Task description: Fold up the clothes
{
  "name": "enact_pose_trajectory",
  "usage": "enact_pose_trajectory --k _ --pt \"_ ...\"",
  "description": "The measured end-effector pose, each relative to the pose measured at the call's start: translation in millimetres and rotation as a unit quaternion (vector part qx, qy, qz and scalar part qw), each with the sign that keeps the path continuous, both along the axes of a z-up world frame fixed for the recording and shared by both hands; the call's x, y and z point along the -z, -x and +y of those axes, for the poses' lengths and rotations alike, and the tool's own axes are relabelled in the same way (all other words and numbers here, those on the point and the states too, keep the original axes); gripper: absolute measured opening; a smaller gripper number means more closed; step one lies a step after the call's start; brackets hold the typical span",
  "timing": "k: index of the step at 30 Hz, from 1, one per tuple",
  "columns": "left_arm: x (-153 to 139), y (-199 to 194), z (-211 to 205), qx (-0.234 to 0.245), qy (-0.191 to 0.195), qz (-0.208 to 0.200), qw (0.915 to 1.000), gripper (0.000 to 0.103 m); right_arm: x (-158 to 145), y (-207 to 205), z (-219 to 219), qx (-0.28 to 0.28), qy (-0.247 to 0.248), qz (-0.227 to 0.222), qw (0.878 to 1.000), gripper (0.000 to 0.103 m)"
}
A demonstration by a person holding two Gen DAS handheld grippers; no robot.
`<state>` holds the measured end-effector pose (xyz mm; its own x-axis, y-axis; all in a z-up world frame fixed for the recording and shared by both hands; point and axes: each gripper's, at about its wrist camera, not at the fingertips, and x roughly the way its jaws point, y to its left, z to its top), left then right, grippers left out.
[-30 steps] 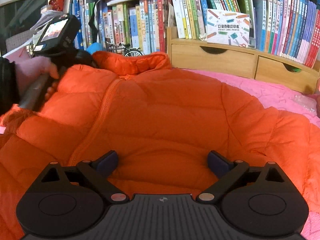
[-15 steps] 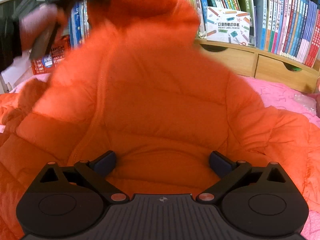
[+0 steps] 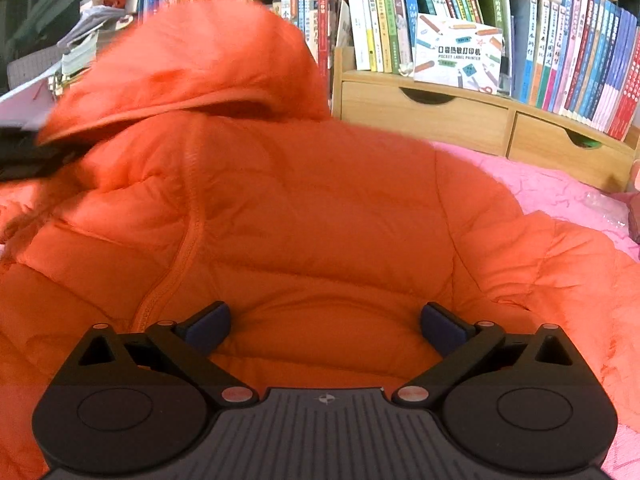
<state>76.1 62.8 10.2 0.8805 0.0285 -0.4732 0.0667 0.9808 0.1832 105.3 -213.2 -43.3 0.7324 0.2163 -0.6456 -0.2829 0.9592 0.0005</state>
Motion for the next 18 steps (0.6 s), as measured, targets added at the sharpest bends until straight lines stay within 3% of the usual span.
enact_pose_trajectory --k 2,5,9,11,14,16,18 --pt "-1.7 -0.2 8.1 -0.013 0.024 -0.010 0.9996 0.067 -0.4 0.9 1.8 0.000 0.006 -0.002 1.000 0.103" --pt "-4.3 -13.9 7.1 -0.025 0.008 -0.027 0.9993 0.078 -1.8 3.0 4.9 0.002 0.017 -0.011 1.000 0.103" --pt "-16.9 -92.0 -18.9 -0.033 0.009 -0.029 0.9990 0.070 -0.7 3.3 12.9 0.004 0.036 -0.012 0.999 0.103" --pt "-31.0 -122.2 -29.3 -0.047 0.054 -0.034 0.9969 0.070 0.1 3.0 12.0 0.005 0.034 -0.011 0.999 0.103" --pt "-49.2 -156.3 -29.9 -0.058 0.170 -0.003 0.9837 0.071 1.7 0.7 10.2 0.006 0.025 -0.005 1.000 0.103" --pt "-47.5 -145.6 -34.1 -0.045 0.171 -0.005 0.9843 0.073 2.3 0.8 10.2 0.006 0.023 -0.004 1.000 0.103" --pt "-44.7 -131.4 -39.9 -0.029 0.157 -0.014 0.9871 0.082 3.2 1.0 10.4 0.006 0.023 -0.004 1.000 0.103"
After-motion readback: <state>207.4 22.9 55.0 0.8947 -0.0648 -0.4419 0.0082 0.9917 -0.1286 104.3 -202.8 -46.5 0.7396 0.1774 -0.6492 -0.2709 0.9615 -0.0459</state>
